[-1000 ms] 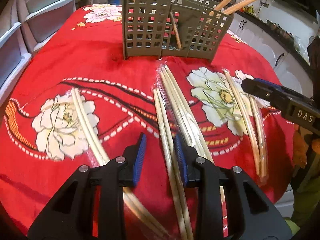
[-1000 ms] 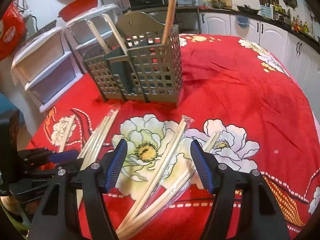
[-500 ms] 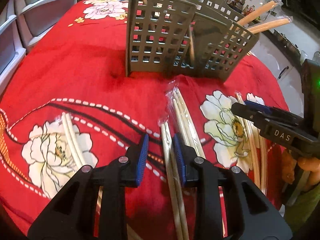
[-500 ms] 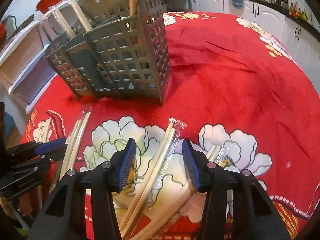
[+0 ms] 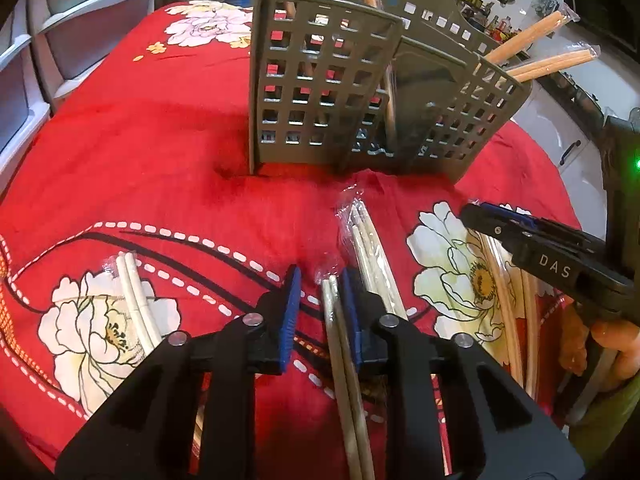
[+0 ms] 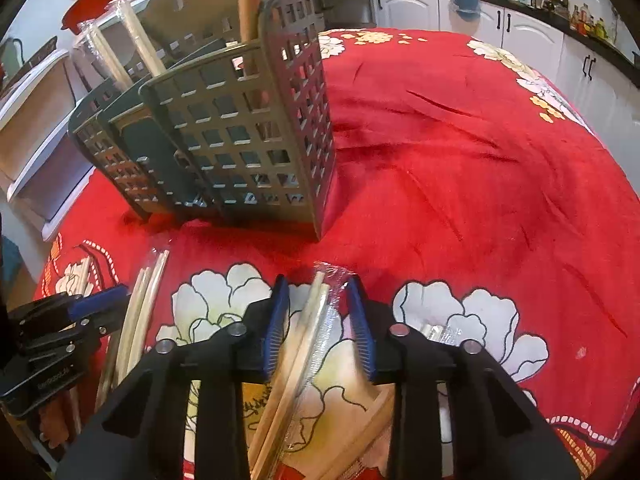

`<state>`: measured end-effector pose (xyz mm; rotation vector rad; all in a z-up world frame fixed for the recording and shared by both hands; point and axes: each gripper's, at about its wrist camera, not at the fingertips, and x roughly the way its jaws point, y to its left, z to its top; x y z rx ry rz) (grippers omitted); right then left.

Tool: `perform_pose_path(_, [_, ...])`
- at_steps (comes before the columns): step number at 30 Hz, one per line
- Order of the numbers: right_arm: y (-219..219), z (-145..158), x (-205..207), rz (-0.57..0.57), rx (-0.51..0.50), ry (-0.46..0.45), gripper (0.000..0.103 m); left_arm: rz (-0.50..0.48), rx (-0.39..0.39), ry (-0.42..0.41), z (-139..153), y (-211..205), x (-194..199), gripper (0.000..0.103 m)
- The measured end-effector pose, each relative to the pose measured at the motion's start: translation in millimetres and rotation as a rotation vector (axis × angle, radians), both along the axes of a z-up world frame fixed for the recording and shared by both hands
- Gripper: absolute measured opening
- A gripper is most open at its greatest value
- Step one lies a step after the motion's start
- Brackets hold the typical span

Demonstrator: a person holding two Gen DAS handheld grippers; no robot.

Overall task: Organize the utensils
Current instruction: 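Lower the left tool onto a wooden chopstick and close it while the right tool grasps another, then lift the held chopsticks with both tools and carry them above the grey caddy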

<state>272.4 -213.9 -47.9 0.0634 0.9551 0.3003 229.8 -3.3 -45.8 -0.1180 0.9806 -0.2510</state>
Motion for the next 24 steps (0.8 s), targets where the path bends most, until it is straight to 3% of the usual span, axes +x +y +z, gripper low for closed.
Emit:
perform_pose_path(2, [-2.3, 0.2, 3.3, -0.002, 0.018, -0.003, 0.018, 0.006, -0.019, 0.004, 0.1, 3.8, 2.1, 0.006])
perform_pose_path(3, [-2.3, 0.9, 4.4, 0.004, 0.025, -0.007, 0.010, 0.010, -0.040, 0.009, 0.6, 7.3, 4.5, 0.006])
perform_pose_path(10, [6.4, 12.2, 0.0, 0.047, 0.080, -0.040, 0.009, 0.029, -0.105, -0.025, 14.5, 20.3, -1.0, 0.005])
perform_pose_path(24, [33.7, 86.3, -52.7, 0.161, 0.167, -0.224, 0.007, 0.117, -0.172, -0.182, 72.6, 56.0, -21.3, 0.004])
